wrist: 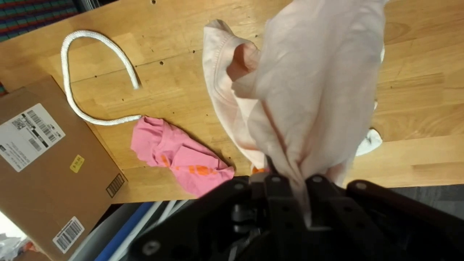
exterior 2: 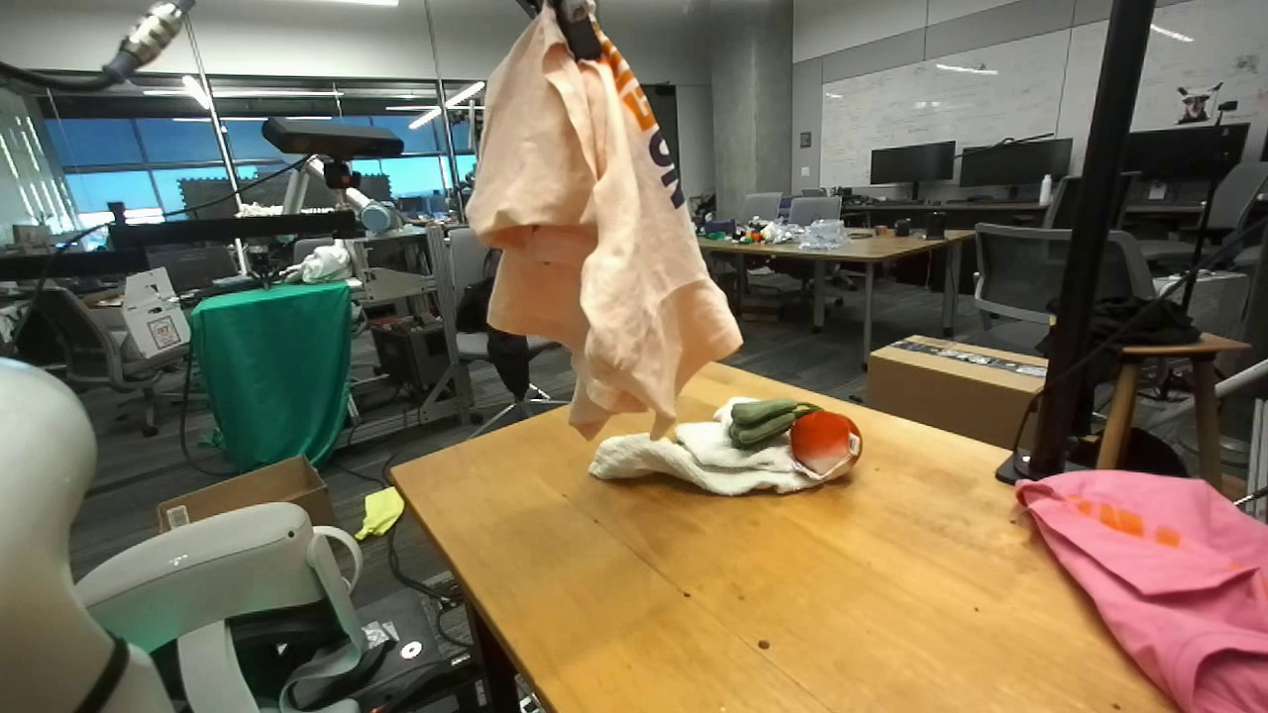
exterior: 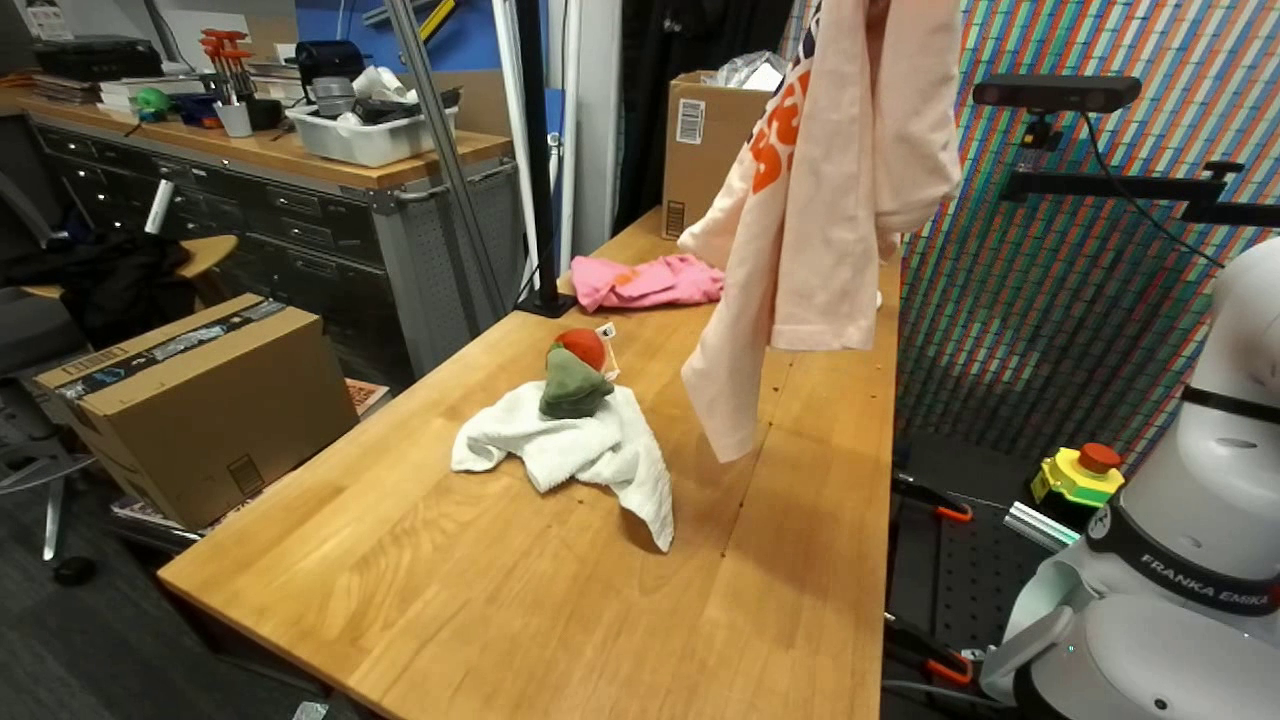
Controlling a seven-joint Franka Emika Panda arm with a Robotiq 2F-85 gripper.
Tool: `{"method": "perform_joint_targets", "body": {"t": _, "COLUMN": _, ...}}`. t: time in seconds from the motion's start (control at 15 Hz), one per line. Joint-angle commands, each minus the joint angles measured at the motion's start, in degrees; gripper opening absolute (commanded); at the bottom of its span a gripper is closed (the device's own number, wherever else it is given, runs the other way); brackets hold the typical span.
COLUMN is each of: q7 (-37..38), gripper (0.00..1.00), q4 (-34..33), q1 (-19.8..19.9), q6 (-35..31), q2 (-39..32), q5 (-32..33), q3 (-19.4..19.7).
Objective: Separate the items on the table.
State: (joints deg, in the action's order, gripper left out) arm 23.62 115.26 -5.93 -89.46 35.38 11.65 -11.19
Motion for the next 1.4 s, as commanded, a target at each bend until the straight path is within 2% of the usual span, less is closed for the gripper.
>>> {"method": "perform_joint_targets", "body": {"t": 0.0, "q7": -0.66, "gripper": 0.03, "q4": 2.58, "q1": 2.44, "q6": -0.49, "q2": 2.31, "q5": -1.45, "q3": 1.73}}
{"method": "perform_joint_targets", "body": {"t": 0.67, "q7": 0.84, "gripper": 0.03, "q4": 15.2, "q1": 7.47, "q6": -6.67, "q2": 4.67, "q5": -1.2, "q3": 5.65}}
{"method": "perform_joint_targets", "body": {"t": 1.33, "q7": -0.17, "gripper": 0.03, "q4": 29.6, "q1": 7.87, "q6": -23.69, "q2": -1.39, "q5": -4.51, "q3": 6.21}}
